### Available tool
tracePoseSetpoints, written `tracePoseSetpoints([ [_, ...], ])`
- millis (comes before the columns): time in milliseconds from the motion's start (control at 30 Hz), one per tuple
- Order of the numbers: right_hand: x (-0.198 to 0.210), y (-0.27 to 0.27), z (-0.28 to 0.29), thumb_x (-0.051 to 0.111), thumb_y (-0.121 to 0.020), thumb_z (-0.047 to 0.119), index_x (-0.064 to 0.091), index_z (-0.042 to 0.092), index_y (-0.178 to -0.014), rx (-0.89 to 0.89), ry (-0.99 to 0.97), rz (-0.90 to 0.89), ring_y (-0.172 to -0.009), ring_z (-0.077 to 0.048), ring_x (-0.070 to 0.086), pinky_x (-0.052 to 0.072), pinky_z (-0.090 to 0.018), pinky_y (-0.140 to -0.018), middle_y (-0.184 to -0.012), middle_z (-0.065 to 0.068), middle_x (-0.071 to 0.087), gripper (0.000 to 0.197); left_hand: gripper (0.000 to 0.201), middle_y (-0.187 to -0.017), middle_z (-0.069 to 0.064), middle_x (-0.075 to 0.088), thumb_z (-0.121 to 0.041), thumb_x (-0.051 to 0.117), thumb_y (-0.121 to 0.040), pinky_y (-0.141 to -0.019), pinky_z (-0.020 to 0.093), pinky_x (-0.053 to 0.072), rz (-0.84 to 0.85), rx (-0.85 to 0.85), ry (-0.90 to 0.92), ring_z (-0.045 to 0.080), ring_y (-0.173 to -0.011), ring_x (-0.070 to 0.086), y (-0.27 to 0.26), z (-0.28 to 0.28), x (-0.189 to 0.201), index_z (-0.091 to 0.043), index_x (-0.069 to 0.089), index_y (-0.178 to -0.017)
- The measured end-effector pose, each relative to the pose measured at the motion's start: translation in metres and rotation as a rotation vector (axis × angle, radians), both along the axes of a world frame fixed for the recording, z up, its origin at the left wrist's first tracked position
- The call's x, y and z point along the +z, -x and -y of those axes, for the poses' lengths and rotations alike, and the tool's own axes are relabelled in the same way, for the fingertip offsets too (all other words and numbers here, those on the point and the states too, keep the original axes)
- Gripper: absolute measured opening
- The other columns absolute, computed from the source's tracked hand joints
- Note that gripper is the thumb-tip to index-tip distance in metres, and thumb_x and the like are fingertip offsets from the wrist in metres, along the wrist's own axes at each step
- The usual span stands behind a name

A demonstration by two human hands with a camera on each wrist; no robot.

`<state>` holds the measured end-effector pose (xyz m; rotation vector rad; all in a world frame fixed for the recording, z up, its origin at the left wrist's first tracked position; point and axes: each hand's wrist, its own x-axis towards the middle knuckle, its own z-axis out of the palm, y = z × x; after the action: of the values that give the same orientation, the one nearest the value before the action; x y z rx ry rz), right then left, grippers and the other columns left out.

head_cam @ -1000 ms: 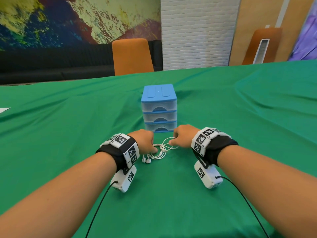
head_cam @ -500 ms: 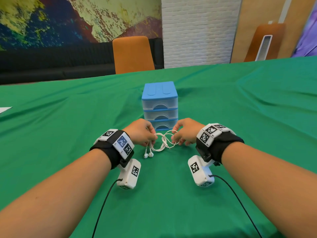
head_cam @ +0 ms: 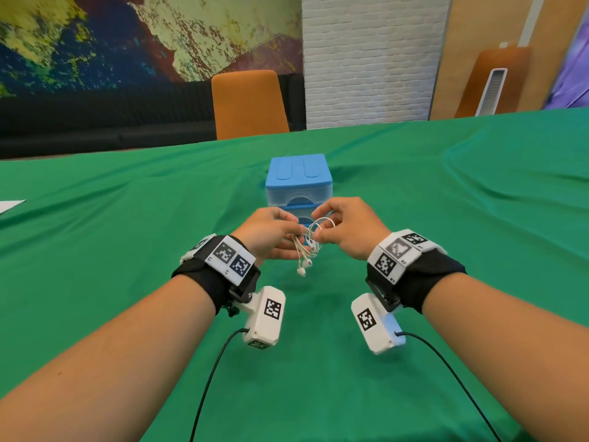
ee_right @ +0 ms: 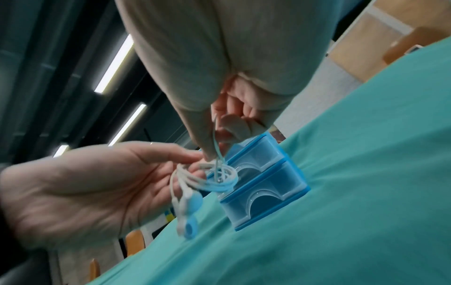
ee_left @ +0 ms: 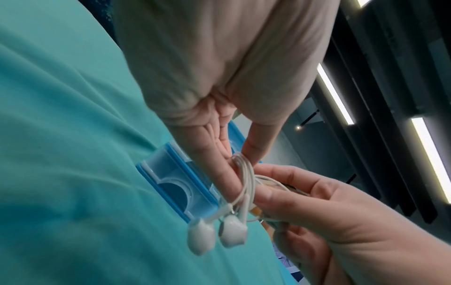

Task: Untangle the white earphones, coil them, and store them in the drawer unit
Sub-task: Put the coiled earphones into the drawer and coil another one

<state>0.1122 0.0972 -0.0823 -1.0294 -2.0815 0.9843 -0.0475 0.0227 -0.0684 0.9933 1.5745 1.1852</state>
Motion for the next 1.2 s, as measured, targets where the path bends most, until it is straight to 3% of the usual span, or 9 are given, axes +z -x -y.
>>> tracePoseSetpoints([
  [167,0.005,0.003,0.012,0.085,-0.075,0.014,0.069,0.018,-0.096,0.026,-0.246,0.02,-0.061,-0.011,0.059,0.052,-0.026,-0.065,-0.076,-0.002,0.072,0.027,0.018,-0.08,0.013,0.071,-0.003,0.063,-0.094,-0.057,0.033,0.061,0.055,0.014,-0.042,0.026,-0.064,0.073,-0.006,-0.001,0.004,-0.008,0.054,-0.109],
  [533,0.006,-0.007,0.025,0.062,-0.084,0.018,0.075,0.021,-0.104,0.15,-0.538,0.167,-0.079,-0.022,0.067,0.055,-0.04,-0.076,-0.089,-0.001,0.076,0.024,0.016,-0.08,0.012,0.069,-0.014,0.062,-0.097,-0.058,0.03,0.059,0.19,0.05,-0.101,0.021,-0.063,0.07,-0.012,-0.001,0.008,-0.003,0.065,-0.108],
  [667,0.009,-0.011,0.027,0.064,-0.086,0.018,0.078,0.025,-0.106,0.193,-0.561,0.219,-0.092,-0.017,0.062,0.048,-0.032,-0.084,-0.102,0.006,0.076,0.026,0.024,-0.083,0.011,0.072,0.003,0.065,-0.092,-0.057,0.03,0.06,0.111,0.075,-0.123,0.02,-0.063,0.07,-0.007,-0.002,0.004,0.002,0.064,-0.116],
  [800,0.014,-0.016,0.015,0.069,-0.085,0.014,0.078,0.019,-0.094,0.019,-0.499,-0.016,-0.073,-0.001,0.055,0.043,-0.02,-0.073,-0.091,0.006,0.074,0.014,0.026,-0.094,0.013,0.074,0.0,0.062,-0.095,-0.062,0.033,0.062,-0.023,-0.001,-0.183,0.02,-0.072,0.073,-0.004,0.003,0.003,0.0,0.062,-0.121],
  [900,0.018,-0.018,-0.001,0.07,-0.088,0.021,0.074,0.019,-0.109,-0.047,-0.36,0.015,-0.084,-0.011,0.062,0.049,-0.026,-0.085,-0.105,0.006,0.072,0.022,0.021,-0.097,0.019,0.072,-0.001,0.059,-0.098,-0.071,0.038,0.062,-0.128,-0.118,-0.265,0.026,-0.081,0.071,-0.006,0.009,0.006,-0.005,0.059,-0.118],
  [1000,0.015,-0.017,-0.012,0.068,-0.091,0.024,0.073,0.016,-0.117,0.113,-0.209,0.081,-0.096,-0.014,0.068,0.053,-0.038,-0.095,-0.11,0.002,0.074,0.028,0.018,-0.092,0.017,0.067,-0.002,0.059,-0.099,-0.069,0.039,0.06,-0.244,-0.232,-0.32,0.028,-0.081,0.07,-0.008,0.01,0.01,-0.009,0.053,-0.115],
  [1067,0.013,-0.017,-0.013,0.067,-0.092,0.021,0.076,0.014,-0.108,0.183,-0.193,0.039,-0.085,-0.014,0.07,0.056,-0.04,-0.084,-0.096,-0.004,0.077,0.02,0.018,-0.093,0.022,0.066,-0.003,0.059,-0.099,-0.061,0.034,0.058,-0.315,-0.249,-0.349,0.031,-0.079,0.071,-0.007,0.008,0.012,-0.012,0.05,-0.112],
  [1133,0.014,-0.018,-0.012,0.068,-0.093,0.018,0.077,0.01,-0.103,0.202,-0.17,-0.003,-0.066,-0.004,0.06,0.049,-0.027,-0.064,-0.083,-0.005,0.076,0.016,0.019,-0.093,0.02,0.068,-0.005,0.06,-0.098,-0.059,0.035,0.056,-0.379,-0.23,-0.379,0.037,-0.082,0.074,-0.004,0.005,0.012,-0.016,0.049,-0.108],
  [1200,0.016,-0.018,-0.01,0.07,-0.092,0.018,0.078,0.008,-0.099,0.202,-0.154,-0.021,-0.059,-0.002,0.056,0.043,-0.018,-0.058,-0.076,-0.004,0.073,0.015,0.019,-0.087,0.01,0.069,-0.006,0.061,-0.097,-0.056,0.034,0.054,-0.439,-0.213,-0.395,0.035,-0.084,0.075,-0.001,0.002,0.011,-0.018,0.049,-0.106],
])
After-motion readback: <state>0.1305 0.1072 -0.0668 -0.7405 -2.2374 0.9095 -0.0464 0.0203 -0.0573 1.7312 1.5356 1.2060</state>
